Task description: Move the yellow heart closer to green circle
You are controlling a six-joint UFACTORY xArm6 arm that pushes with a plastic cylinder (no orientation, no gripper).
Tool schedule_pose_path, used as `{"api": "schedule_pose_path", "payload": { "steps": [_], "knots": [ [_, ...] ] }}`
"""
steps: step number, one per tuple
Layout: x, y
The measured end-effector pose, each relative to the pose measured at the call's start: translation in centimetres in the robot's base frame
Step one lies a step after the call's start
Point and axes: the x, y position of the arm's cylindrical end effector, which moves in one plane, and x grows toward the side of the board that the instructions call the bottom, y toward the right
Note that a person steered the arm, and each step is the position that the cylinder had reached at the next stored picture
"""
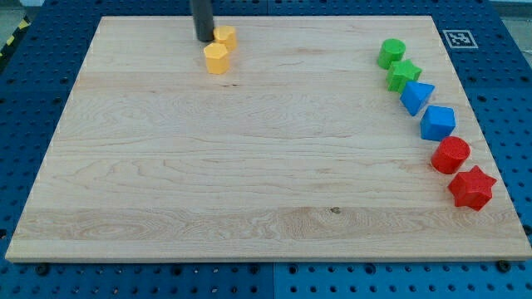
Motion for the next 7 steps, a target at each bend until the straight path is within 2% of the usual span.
{"api": "schedule_pose_path", "payload": {
  "steps": [1, 2, 3, 5, 7],
  "knots": [
    [1.2, 2.3],
    [4.5, 2.3],
    [5.6, 2.9],
    [5.0, 4.1],
    [1.9, 8.0]
  ]
}}
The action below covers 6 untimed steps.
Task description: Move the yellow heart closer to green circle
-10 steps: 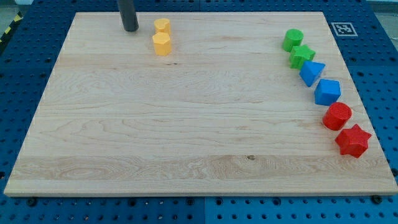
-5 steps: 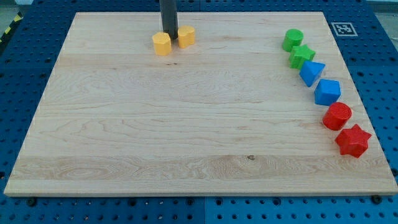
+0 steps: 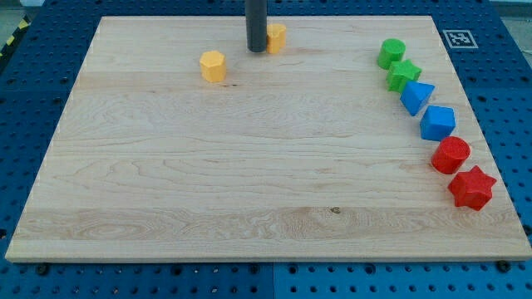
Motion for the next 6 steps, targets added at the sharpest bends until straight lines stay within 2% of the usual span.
{"api": "schedule_pose_path", "payload": {
  "steps": [2, 4, 6],
  "knots": [
    [-2.9, 3.0],
    [-5.2, 2.9],
    [-4.2, 4.6]
  ]
}}
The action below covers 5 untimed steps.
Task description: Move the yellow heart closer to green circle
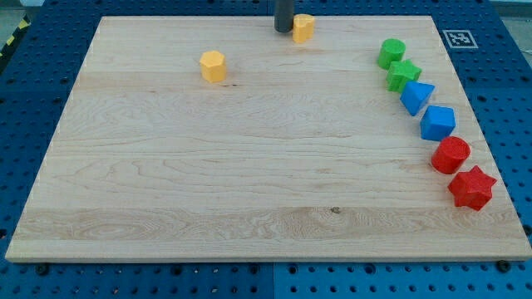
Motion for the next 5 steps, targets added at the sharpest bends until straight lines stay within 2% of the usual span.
{"api": "schedule_pose_path", "payload": {
  "steps": [3, 4, 5],
  "knots": [
    [0.0, 9.0],
    [0.5, 9.1],
    [3.5, 8.9]
  ]
}}
